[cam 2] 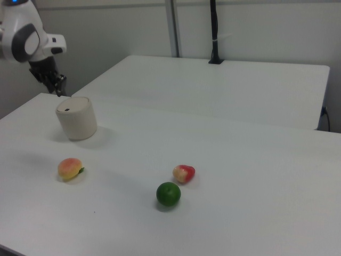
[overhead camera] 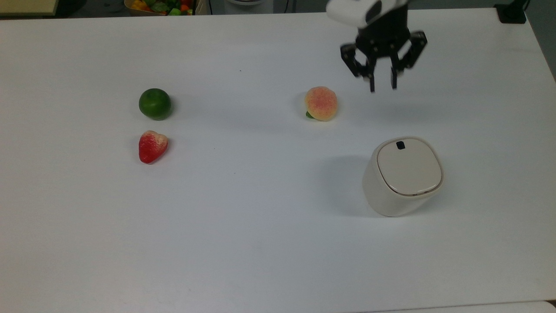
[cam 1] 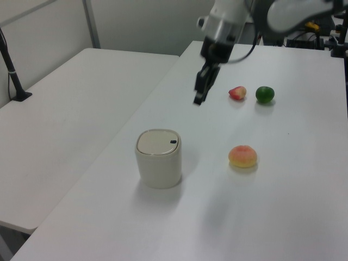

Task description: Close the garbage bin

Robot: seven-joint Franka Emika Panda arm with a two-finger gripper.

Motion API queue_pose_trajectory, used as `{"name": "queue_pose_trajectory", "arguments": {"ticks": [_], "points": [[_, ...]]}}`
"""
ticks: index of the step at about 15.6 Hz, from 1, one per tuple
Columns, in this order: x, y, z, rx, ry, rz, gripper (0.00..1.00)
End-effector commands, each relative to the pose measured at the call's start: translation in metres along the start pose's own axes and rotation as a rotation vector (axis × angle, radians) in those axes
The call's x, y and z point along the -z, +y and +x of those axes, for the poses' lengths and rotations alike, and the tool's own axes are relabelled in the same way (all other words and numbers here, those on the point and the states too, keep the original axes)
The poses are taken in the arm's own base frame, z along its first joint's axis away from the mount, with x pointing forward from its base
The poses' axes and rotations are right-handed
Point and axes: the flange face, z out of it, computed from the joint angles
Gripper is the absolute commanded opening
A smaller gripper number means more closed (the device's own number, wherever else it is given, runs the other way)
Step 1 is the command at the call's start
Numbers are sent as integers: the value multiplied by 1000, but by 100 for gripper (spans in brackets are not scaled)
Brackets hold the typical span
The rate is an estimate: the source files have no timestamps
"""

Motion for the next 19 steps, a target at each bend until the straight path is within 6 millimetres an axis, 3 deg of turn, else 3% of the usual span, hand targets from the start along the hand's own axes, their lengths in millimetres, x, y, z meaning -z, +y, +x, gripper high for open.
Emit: {"name": "queue_pose_trajectory", "arguments": {"ticks": [1,2,4,6,10,13,17,19], "points": [[59,24,-21,-3,-67,-11,71],[70,27,-26,-7,-83,-19,85],[99,45,-32,-21,-97,-37,100],[125,57,-42,-24,-117,-53,100],[161,108,-50,-105,-156,-87,100],[180,167,-49,-196,-166,-102,100],[195,209,-48,-151,-143,-112,100],[195,230,-47,-48,-144,-111,100]]}}
